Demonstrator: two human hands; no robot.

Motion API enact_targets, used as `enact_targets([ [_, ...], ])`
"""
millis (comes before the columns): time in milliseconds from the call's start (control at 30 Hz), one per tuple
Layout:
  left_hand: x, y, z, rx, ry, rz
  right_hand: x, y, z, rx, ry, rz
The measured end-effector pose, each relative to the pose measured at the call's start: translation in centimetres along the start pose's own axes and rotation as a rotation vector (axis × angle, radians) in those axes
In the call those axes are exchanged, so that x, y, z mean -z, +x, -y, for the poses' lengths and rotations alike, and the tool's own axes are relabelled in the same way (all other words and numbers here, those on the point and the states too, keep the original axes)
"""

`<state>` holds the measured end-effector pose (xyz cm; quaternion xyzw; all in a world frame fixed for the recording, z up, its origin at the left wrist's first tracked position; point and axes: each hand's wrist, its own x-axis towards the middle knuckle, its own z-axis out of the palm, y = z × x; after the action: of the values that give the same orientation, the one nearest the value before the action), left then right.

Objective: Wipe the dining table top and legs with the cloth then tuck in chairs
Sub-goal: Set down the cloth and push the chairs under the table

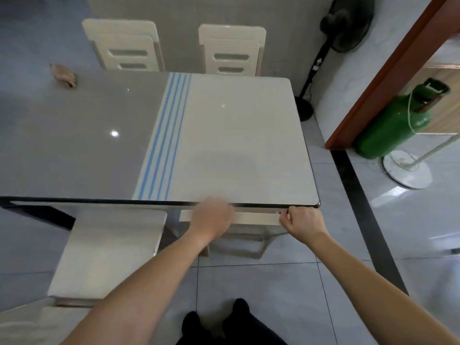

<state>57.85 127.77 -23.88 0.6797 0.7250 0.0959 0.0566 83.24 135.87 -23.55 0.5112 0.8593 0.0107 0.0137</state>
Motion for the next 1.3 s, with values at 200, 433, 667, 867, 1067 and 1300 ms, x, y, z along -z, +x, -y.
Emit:
enact_targets([
  [200, 0.7, 0.0, 0.0, 0.049, -0.070, 0.122, 2.0, -0.1, 0.3, -0.060, 0.103, 0.218],
  [433, 4.9, -2.6, -0.1, 0.097, -0.529, -0.002, 3.0, -4.1, 3.6, -0.117, 0.732, -0.209],
  [667, 2.2, -13.3, 0.9, 0.362, -0.732, -0.065, -2.1, -9.4, 7.7, -0.211, 1.047, 0.149],
  [867, -1.3, -24.7, 2.0, 0.807, -0.832, -0.124, -4.5, -10.9, 11.2, -0.139, 1.059, 0.419],
  [1067, 2.3, -33.2, 2.9, 0.986, -0.706, -0.348, -2.5, -9.6, 18.7, 0.198, 0.962, 0.514],
  [1300, 9.3, -39.5, 8.3, 0.956, -0.534, -0.580, 2.9, -9.7, 32.9, 0.522, 1.028, 0.464],
])
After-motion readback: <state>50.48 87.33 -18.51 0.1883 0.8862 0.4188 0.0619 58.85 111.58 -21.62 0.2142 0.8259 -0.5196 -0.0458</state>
